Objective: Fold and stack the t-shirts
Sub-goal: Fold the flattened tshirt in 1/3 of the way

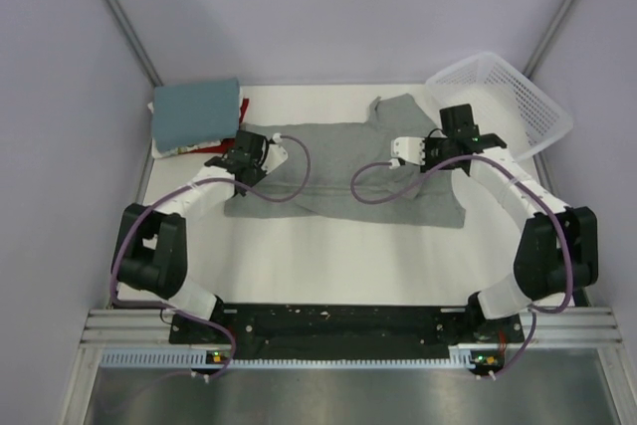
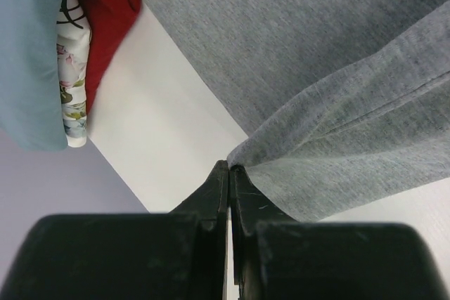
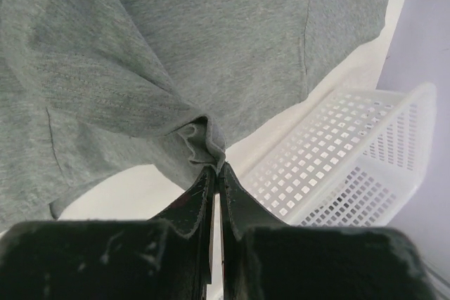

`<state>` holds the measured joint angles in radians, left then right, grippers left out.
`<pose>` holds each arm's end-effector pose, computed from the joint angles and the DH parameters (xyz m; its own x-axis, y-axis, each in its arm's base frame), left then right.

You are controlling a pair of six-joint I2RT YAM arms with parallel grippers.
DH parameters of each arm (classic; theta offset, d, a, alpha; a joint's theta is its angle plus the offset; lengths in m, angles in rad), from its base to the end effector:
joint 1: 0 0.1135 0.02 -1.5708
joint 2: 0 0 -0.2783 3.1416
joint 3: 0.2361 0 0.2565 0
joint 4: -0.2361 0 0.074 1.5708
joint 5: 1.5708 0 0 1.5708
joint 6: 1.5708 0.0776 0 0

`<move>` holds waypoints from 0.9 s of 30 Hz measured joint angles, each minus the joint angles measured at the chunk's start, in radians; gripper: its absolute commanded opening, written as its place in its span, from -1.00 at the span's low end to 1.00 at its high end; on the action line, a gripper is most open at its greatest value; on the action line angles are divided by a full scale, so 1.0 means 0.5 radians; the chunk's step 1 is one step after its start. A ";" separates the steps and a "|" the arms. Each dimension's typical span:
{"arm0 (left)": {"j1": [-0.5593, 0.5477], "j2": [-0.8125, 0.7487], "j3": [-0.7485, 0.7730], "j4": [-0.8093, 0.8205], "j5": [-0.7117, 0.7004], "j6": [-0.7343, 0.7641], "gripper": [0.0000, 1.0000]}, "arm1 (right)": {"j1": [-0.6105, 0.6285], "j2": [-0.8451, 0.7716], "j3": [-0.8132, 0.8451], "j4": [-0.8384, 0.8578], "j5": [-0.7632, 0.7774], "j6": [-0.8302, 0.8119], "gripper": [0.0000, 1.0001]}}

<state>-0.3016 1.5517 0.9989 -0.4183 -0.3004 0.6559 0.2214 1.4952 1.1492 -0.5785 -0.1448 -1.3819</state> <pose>0.3334 -0.0797 0.1896 -0.5489 0.7809 -0.2983 0.5792 0.6126 0.5378 0.3339 0.0866 0.2425 0.1504 -0.9624 -0.2262 -0.8217 0.0055 -0.5699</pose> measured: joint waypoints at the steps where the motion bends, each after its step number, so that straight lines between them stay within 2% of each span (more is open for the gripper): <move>1: 0.000 0.004 -0.001 0.003 -0.008 -0.001 -1.00 | -0.004 0.017 0.009 -0.003 -0.002 -0.010 -1.00; 27: 0.011 0.188 -0.001 0.063 -0.026 -0.113 -1.00 | -0.026 0.278 0.237 0.207 0.050 -0.127 -1.00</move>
<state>-0.2958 1.6455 0.9985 -0.3866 -0.3134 0.5995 0.2085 1.6341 1.2678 -0.4751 -0.1200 -1.4452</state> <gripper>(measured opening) 0.009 0.008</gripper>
